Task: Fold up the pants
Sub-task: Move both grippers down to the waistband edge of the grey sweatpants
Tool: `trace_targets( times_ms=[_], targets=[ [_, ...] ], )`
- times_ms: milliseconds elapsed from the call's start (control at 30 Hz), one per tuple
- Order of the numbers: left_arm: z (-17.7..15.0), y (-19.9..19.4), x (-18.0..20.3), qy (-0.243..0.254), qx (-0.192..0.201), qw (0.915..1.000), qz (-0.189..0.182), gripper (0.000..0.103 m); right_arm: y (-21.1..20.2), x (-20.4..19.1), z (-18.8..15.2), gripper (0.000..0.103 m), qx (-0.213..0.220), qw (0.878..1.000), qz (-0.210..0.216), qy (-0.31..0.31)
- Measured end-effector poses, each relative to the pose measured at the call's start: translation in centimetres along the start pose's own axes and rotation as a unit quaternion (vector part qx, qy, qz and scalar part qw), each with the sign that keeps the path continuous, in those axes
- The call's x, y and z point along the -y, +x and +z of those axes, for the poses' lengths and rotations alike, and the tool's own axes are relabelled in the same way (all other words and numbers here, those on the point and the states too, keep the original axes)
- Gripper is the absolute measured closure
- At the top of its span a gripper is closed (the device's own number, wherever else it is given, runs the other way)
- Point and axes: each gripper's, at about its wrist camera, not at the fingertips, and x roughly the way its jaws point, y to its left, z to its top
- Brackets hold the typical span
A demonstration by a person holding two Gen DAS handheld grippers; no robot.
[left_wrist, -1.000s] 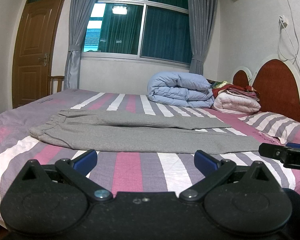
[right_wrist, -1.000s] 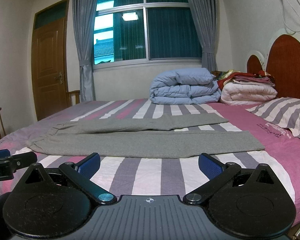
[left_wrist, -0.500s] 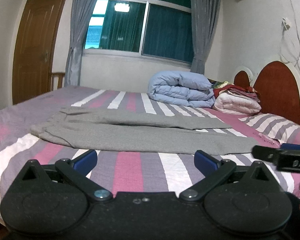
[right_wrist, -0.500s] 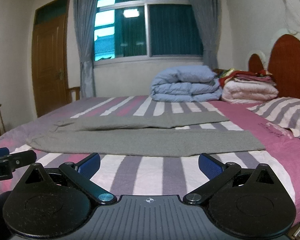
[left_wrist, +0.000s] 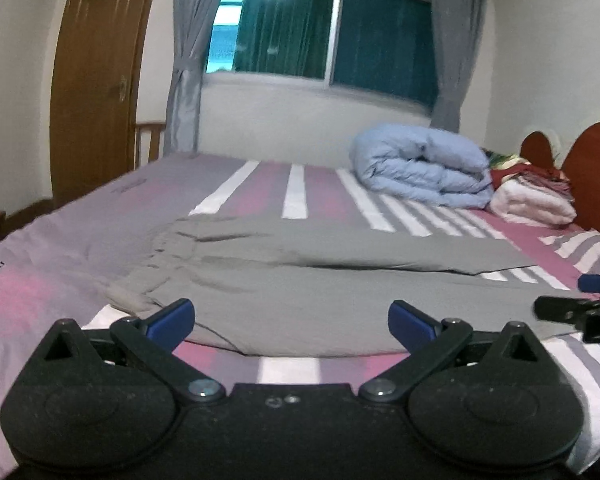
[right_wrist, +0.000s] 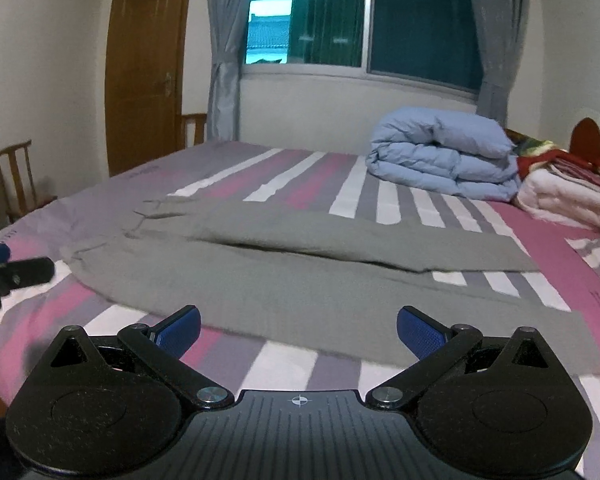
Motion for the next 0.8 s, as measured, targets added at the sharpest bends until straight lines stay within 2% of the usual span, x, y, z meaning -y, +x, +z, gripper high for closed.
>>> trace_targets(
  times_ms=[233, 400, 567, 633, 700, 800],
  targets=[
    [1.8, 6.3, -3.8, 0.021, -0.038, 0.9982, 0.041, 0.006, 7.0, 0.5, 3.3, 0.000, -0.011, 1.000, 0.008, -0.010],
    [2.7, 10.8, -5.8, 0.038, -0.058, 0.9964, 0.049, 0.006, 12.1, 0.8, 4.5, 0.000, -0.023, 0.999, 0.012, -0.023],
    [5.6, 16.3, -8.8, 0.047, -0.069, 0.9957, 0.042, 0.008, 17.9, 1.8, 6.2, 0.000, -0.022, 0.998, 0.034, -0.041],
    [7.4, 19.4, -10.8, 0.038, -0.081, 0.9952, 0.041, 0.016, 20.5, 2.6, 7.2, 0.000, -0.013, 0.998, 0.051, -0.044],
    [8.7, 22.6, -12.7, 0.030, -0.100, 0.9939, 0.036, 0.034, 23.9, 3.4, 8.6, 0.000, -0.018, 0.997, 0.065, -0.046],
    [9.8, 27.3, -15.7, 0.020, -0.129, 0.9908, 0.035, 0.037, 29.1, 4.1, 10.7, 0.000, -0.019, 0.995, 0.078, -0.059]
  ],
)
